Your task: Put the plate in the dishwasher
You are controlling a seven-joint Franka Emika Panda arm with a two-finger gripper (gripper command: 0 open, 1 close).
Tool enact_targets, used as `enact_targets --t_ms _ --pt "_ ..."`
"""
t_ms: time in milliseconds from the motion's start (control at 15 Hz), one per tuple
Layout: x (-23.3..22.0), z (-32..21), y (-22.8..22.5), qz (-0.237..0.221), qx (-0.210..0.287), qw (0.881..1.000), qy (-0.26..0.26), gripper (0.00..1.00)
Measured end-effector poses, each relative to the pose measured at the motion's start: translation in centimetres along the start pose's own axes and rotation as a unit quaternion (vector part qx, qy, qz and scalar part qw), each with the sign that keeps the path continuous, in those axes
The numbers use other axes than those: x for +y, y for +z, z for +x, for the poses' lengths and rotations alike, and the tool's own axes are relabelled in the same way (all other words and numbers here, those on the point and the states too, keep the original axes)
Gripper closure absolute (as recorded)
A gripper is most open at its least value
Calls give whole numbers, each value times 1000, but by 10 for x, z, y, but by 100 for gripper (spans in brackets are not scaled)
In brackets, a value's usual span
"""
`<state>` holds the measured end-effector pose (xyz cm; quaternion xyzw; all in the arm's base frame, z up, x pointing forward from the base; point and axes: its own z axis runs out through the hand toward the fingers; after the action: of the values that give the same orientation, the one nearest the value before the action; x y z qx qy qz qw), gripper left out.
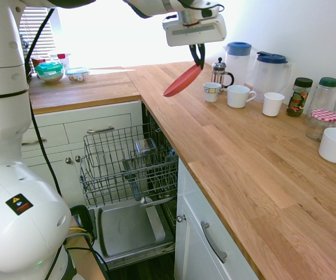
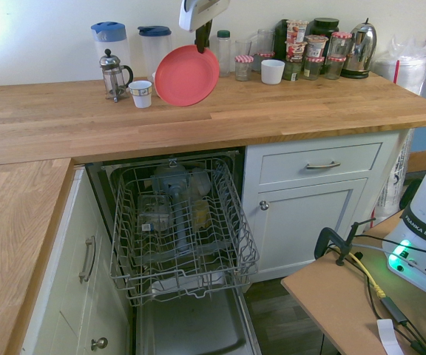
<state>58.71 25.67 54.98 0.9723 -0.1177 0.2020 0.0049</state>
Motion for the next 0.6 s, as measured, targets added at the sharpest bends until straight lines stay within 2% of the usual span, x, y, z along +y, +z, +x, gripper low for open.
enact_targets --t_ms 133,333,600 --pt "-46 -38 -12 -29 29 997 -65 100" --pt "-98 -91 -28 -63 75 985 -144 100" --pt "-119 -130 -23 -87 105 974 -182 100"
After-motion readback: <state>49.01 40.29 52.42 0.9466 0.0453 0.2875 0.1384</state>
